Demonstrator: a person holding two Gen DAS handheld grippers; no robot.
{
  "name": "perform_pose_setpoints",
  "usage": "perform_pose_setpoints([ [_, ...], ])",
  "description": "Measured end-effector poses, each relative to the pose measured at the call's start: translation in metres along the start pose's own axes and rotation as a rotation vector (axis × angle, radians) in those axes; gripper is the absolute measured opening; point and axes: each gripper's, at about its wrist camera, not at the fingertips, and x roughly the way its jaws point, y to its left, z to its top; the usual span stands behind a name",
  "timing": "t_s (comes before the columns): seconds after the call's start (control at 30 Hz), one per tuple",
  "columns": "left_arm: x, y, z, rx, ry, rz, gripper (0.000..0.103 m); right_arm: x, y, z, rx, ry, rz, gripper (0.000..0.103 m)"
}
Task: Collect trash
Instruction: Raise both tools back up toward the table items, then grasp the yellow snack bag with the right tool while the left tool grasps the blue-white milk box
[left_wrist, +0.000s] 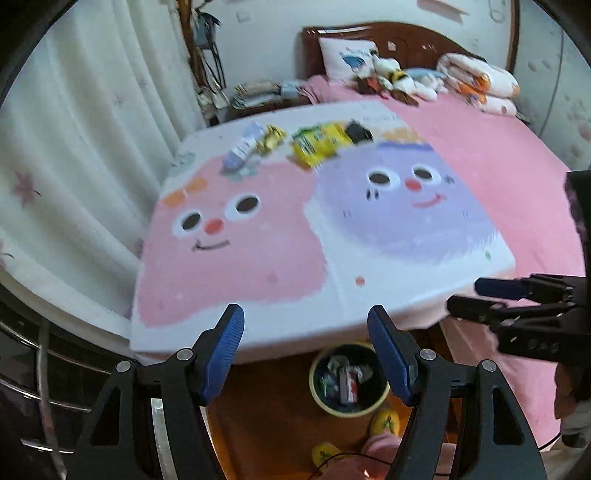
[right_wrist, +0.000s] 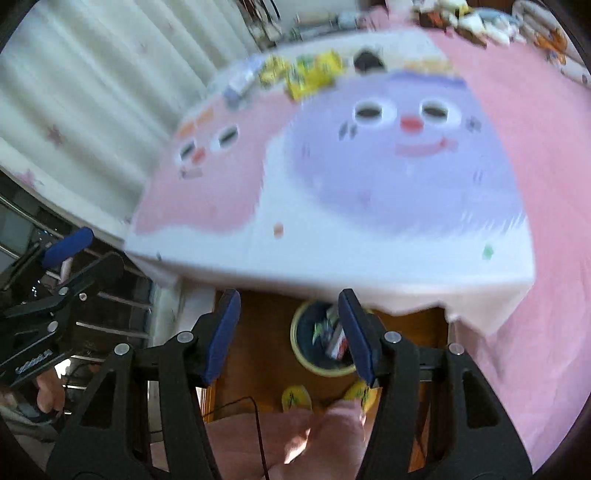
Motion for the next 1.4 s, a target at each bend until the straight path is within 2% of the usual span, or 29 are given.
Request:
perform_pose_setpoints([
  [0.17,-0.015,0.004,0.025,-0.051,-0.018,0.022,0.070,-0.029,-0.016,0.027,0.004,-0.074,0.021,0.053],
  [0.4,-0.015,-0.001,0.043,-0.072,-0.012,0.063,0.070,-0.032,-0.037,0.042,0.026,-0.092,0.038,0.053],
  [0.57,0.005,0.003,0.059,-0.062,0.005,0.072,0.070,-0.020,-0.052,0.053,0.070,-0.091,0.029,0.053],
  [0.77,0.044,0.023,0.097,-0.046,0.025,0.058,0.070,0.001,-0.066,0.074,0.136,-0.090,-0.008,0.053],
  [0.93,0.095,0.061,0.156,-0.009,0.017,0.028,0.070,0.027,-0.067,0.107,0.195,-0.102,-0.058,0.053],
  [1.1,0.156,0.113,0.227,0.000,0.024,-0.007,0.070,0.067,-0.058,0.160,0.325,-0.098,-0.066,0.053],
  [1.3,0.260,0.165,0.296,0.007,0.131,-0.106,0.070,0.134,-0.047,0.228,0.451,-0.081,-0.074,0.053],
  [1.4,0.310,0.175,0.310,0.030,0.183,-0.131,0.070,0.167,-0.048,0.253,0.515,-0.087,-0.064,0.053],
])
